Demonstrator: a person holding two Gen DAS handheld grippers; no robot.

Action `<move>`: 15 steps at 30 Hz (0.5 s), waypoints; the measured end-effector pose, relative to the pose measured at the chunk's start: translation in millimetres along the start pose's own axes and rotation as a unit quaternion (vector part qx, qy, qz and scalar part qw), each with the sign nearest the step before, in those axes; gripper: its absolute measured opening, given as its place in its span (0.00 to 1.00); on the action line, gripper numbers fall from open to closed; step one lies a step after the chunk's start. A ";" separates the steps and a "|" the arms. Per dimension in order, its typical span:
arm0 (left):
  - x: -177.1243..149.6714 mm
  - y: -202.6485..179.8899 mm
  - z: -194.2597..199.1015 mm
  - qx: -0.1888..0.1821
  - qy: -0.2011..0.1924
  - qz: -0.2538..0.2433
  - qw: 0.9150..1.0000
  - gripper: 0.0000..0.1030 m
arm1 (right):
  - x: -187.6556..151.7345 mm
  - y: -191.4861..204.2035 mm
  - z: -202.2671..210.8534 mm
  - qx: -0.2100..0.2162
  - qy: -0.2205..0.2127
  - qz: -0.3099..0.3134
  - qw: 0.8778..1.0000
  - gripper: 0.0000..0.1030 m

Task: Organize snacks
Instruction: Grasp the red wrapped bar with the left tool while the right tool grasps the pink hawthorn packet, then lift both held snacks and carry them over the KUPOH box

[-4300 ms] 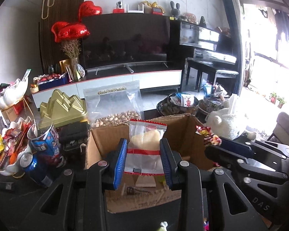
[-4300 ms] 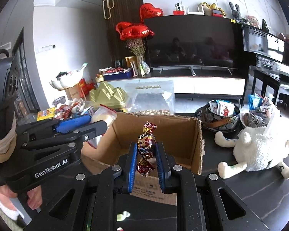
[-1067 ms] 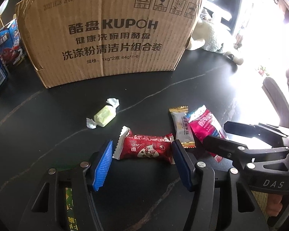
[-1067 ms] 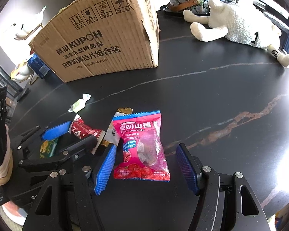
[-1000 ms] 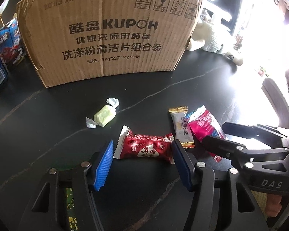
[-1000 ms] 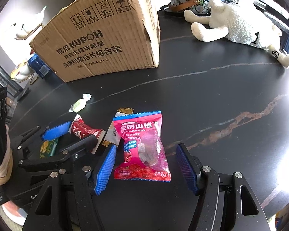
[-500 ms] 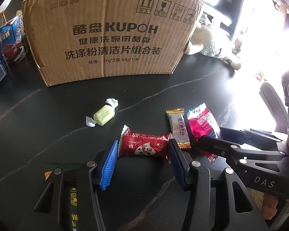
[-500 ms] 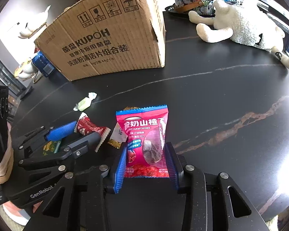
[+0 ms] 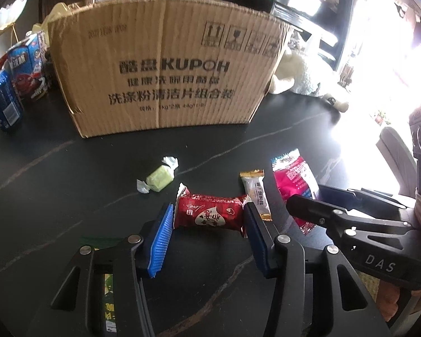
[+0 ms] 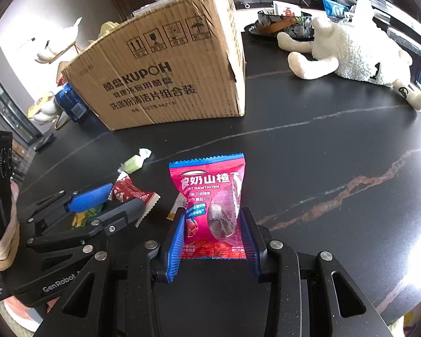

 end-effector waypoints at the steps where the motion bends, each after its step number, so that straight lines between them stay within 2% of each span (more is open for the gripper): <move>1: 0.5 0.6 2.6 0.000 -0.002 0.001 1.000 0.48 | 1.1 1.3 1.0 0.001 -0.002 0.001 1.000 0.38; 15: 14.6 10.5 47.5 0.000 -0.044 0.014 0.999 0.46 | 17.1 34.3 32.1 0.013 -0.054 0.027 0.998 0.38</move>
Point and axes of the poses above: each gripper's, at about its wrist camera, not at the fingertips, and z roughly against the way its jaws point, y to its left, x to its top, the point moved 8 cm from there along -z, roughly the way its jaws point, and after that the axes turned 8 degrees about y, right-handed, at the moved point
